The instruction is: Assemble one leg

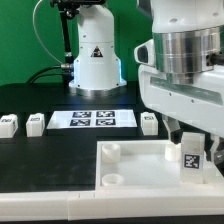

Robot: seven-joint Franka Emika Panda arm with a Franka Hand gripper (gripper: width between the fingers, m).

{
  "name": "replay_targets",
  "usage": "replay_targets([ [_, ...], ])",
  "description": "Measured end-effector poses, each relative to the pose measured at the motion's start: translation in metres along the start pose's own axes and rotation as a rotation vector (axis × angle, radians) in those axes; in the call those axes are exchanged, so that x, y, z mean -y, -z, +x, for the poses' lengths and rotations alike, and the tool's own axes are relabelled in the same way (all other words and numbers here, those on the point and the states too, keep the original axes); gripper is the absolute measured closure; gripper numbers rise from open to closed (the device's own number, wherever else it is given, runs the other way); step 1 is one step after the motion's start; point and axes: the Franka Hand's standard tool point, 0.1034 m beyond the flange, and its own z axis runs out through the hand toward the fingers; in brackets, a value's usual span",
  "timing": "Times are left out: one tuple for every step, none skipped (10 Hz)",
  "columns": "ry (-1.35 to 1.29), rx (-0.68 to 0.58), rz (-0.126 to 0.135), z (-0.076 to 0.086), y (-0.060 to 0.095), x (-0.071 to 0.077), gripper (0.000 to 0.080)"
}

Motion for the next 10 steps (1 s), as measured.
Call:
replay_targets([
  [0.193,-0.019,-0.013,0.0004,0.0001,0.0005,0.015],
  [0.373,-0.043,0.006,0.0039,-0.0009,0.0019,0.015],
  [0.415,-0.059,0.015,0.0022,-0.0029,0.0026,0.015],
  [0.406,-0.055,0.014,0.0015,-0.0035,0.002,0.015],
  [0.406,-0.055,0.014,0.002,-0.0035,0.0017,0.0246],
  [0.288,-0.051,0.02,0.0011,-0.0037,0.0021,0.0412],
  [0.187,-0.046,0.025,0.0005,-0.0039,0.0024,0.0412],
  [0.118,-0.043,0.028,0.0005,-0.0041,0.0023,0.0508],
  [-0.045,-0.031,0.035,0.001,-0.0037,0.0021,0.0508],
  [-0.193,-0.004,0.032,0.005,-0.0004,0.002,0.0508],
])
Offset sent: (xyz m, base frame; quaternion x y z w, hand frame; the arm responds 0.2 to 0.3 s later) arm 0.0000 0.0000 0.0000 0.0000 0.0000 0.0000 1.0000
